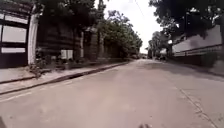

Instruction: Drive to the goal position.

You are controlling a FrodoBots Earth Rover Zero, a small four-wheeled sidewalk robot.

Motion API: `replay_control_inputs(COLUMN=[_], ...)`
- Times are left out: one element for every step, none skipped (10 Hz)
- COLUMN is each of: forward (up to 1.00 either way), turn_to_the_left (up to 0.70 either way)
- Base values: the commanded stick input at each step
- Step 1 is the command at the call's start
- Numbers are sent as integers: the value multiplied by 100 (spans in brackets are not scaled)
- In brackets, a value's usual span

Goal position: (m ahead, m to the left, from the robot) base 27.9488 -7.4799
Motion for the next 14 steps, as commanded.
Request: replay_control_inputs(forward=[70,70,70,70,70,70,70,70,70,70,70,70,70,70], turn_to_the_left=[-32,-8,0,0,0,0,0,0,0,0,0,0,0,-31])
